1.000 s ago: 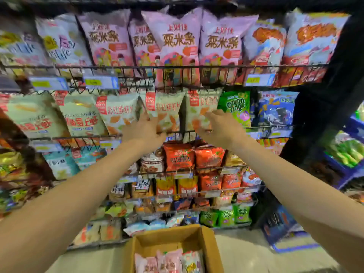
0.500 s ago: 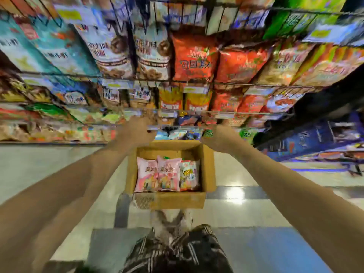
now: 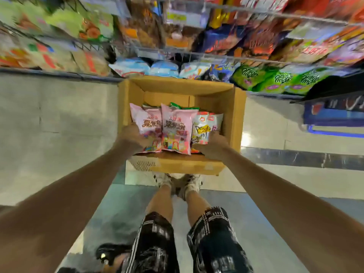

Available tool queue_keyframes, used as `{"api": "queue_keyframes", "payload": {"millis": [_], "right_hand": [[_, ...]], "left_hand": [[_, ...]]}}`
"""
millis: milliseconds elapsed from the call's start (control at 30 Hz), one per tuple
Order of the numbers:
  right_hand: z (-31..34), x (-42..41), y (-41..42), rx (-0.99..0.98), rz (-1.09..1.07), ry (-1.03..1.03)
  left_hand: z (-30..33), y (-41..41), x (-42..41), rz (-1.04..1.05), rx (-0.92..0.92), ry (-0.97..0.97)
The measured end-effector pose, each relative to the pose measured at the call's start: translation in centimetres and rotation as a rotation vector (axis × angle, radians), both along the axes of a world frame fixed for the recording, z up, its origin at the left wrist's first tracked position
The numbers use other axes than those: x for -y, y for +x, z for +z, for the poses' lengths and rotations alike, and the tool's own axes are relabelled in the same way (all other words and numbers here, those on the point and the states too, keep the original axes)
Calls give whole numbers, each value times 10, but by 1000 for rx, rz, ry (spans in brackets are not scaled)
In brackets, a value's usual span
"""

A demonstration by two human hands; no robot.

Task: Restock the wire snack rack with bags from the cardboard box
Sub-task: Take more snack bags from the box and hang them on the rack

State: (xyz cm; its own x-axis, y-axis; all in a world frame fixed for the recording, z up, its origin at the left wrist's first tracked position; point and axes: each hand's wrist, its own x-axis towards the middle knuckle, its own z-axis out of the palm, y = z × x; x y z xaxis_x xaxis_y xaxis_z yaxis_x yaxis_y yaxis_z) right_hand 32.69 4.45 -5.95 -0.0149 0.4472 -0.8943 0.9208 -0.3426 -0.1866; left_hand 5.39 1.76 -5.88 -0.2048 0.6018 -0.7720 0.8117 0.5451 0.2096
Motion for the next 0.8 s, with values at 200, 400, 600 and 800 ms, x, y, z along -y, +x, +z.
{"api": "queue_keyframes", "payload": {"millis": [200, 400, 600, 800], "right_hand": [[-137, 9, -37, 19, -282, -29], [-206, 15, -63, -93, -563, 127], [-161, 9, -60, -145, -514, 232], [-18, -16, -16, -193, -428, 265]], "left_hand": [[-136, -4, 15, 167, -34, 84], [-168, 8, 13, 252, -187, 75], [-134, -9, 14, 306, -38, 287], [4, -7, -7, 296, 34, 302]]}}
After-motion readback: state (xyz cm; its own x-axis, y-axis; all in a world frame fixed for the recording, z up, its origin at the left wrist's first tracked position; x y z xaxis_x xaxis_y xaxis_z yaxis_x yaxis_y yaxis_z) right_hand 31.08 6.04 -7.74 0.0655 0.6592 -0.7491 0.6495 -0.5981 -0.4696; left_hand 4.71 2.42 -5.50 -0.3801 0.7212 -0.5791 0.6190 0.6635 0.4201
